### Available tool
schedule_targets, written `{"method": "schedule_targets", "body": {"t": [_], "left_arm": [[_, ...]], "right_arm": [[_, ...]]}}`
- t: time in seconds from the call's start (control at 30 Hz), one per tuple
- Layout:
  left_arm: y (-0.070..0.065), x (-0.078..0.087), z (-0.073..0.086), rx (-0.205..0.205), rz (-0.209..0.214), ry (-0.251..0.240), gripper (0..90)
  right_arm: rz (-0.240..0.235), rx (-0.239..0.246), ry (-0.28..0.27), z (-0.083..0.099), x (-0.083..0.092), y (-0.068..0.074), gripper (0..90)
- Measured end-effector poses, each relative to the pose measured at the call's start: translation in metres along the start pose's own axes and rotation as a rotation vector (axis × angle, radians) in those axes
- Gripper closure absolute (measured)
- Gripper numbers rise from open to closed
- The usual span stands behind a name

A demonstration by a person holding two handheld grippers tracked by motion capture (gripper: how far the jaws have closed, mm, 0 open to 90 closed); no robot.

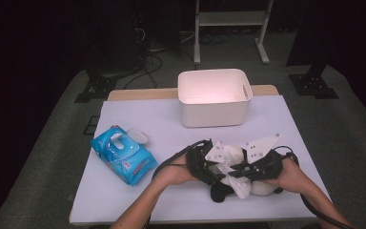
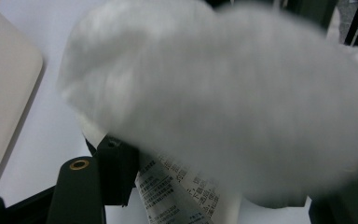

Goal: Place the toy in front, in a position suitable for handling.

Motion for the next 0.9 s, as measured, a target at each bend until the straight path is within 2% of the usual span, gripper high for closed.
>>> {"method": "schedule_targets", "body": {"t": [0.23,0.27,0.37,0.5,0.73,0.9], "left_arm": [[0.000,0.007,0.004,0.015,0.021,-0.024,28.0],[-0.001,0.007,0.006,0.024,0.022,-0.029,27.6],[-0.001,0.005,0.005,0.022,0.020,-0.042,28.9],[-0.001,0.002,0.003,0.032,0.019,-0.052,30.7],[-0.002,0.000,0.001,0.018,0.015,-0.042,31.0],[-0.002,0.001,0.004,0.026,0.021,-0.055,31.5]], "right_arm": [[0.004,-0.024,-0.010,0.011,0.008,-0.004,81.8],[0.014,-0.048,-0.011,0.020,0.013,-0.005,81.8],[0.028,-0.062,-0.005,0.025,0.018,-0.005,81.8],[0.045,-0.032,0.012,0.017,0.015,-0.002,81.8],[0.006,0.004,-0.007,-0.008,-0.008,0.000,81.9],[-0.003,0.009,0.002,-0.011,-0.011,-0.001,81.9]]}}
Point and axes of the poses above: each handheld gripper's, and its own axes: x roughly backward along the jaws, z roughly out of its underside, y roughly to its left, the point moved 8 cm from there along -x, roughly forward along the jaws, and after that the axes turned 1 degree about -z, right-handed, at the moved point
